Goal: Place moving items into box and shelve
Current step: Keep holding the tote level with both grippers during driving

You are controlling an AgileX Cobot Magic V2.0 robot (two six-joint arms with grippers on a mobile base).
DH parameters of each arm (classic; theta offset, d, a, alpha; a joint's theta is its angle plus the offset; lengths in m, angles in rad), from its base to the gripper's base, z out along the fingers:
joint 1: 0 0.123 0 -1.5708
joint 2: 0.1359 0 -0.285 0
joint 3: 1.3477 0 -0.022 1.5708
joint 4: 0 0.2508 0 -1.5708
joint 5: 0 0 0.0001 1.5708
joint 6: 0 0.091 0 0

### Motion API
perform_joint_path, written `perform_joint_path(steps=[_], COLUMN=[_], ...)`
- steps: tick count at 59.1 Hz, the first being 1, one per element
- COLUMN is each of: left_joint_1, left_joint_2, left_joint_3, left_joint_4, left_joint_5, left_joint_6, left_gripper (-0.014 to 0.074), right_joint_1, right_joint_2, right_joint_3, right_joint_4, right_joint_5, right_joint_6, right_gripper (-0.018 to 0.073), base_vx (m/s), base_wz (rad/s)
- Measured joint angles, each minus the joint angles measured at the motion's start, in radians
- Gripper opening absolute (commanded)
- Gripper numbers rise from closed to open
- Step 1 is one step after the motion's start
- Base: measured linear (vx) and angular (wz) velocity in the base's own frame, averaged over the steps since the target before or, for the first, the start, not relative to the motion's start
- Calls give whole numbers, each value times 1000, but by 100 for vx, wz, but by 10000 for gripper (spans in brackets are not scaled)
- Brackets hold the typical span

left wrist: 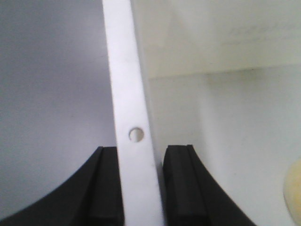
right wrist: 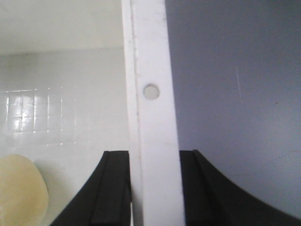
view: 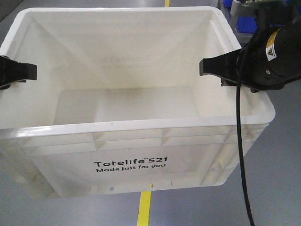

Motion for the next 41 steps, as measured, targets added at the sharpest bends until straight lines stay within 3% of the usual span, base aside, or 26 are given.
perform_joint_path(steps=[41], left_joint_1=[0], left_joint_2=[0], left_joint_3=[0], left_joint_4=[0], left_joint_5=[0], left_joint_6=[0], left_gripper=[169], right_joint_1=[0], right_joint_2=[0], right_joint_3=[0], right_joint_4=[0], right_joint_5=[0], right_joint_6=[0], right_gripper=[110], base_vx=[36], base_wz=[6])
